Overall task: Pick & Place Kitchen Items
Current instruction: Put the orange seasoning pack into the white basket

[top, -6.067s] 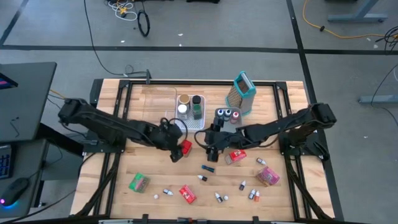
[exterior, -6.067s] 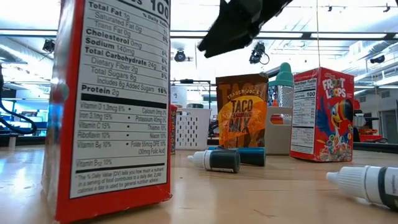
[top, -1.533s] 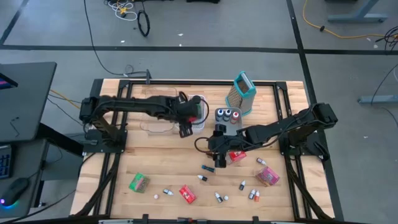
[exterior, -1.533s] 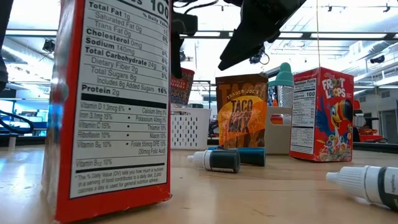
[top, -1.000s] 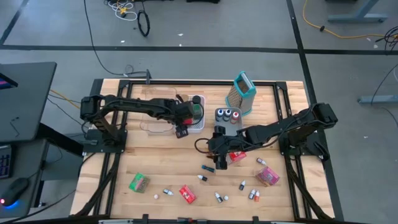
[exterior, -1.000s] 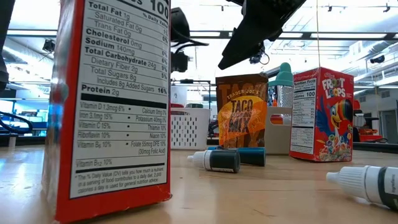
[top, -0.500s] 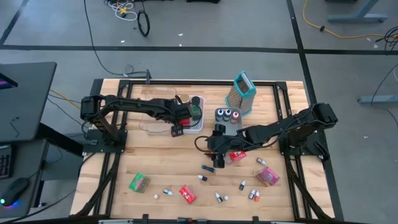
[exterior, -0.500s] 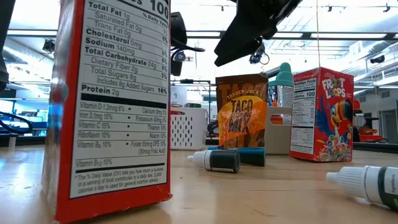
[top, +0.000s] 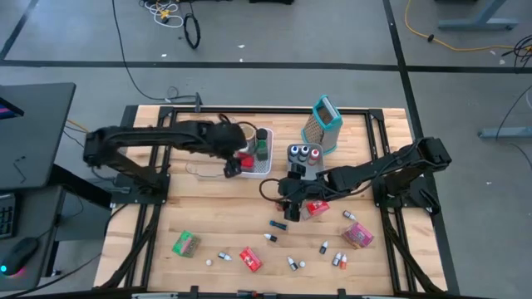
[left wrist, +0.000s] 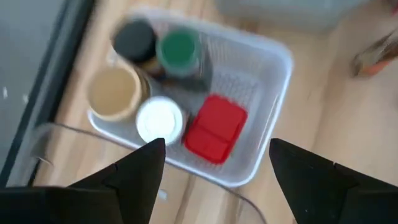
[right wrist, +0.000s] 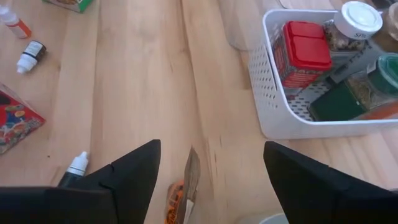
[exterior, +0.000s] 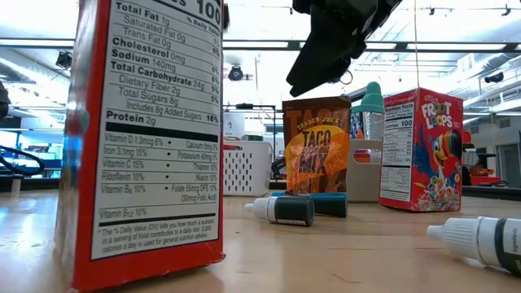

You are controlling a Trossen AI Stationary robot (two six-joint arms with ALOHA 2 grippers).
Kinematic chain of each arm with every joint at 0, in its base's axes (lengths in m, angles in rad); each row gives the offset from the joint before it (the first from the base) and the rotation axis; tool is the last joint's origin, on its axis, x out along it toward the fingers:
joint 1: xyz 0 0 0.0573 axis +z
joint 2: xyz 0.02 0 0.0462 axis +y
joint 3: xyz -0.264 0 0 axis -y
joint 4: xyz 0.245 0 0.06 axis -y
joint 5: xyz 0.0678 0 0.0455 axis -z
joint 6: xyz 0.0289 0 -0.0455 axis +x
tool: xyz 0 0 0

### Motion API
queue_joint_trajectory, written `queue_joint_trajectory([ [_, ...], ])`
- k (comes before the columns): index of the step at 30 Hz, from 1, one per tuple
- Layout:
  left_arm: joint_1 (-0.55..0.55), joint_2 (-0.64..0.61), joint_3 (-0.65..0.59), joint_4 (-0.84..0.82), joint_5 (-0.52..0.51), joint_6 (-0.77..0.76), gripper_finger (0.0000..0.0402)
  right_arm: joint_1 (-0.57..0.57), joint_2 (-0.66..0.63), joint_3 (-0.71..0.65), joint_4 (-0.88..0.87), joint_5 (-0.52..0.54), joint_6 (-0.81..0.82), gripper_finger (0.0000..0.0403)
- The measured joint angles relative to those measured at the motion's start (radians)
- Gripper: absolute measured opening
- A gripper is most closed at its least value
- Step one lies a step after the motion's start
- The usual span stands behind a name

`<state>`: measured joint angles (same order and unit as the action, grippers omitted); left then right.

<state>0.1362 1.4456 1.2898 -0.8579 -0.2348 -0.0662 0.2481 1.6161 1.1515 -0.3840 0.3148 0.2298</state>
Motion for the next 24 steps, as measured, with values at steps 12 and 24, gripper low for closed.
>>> queue_joint_trajectory([
  [12,-0.073,-0.201,-0.034,0.064,-0.104,-0.027,0.0294,-0.002,0.000,-0.039,-0.053,-0.024,0.076,0.0267],
  [24,-0.107,-0.205,-0.034,0.043,-0.142,0.032,0.0294,-0.005,0.001,-0.088,0.009,-0.045,0.069,0.0136],
])
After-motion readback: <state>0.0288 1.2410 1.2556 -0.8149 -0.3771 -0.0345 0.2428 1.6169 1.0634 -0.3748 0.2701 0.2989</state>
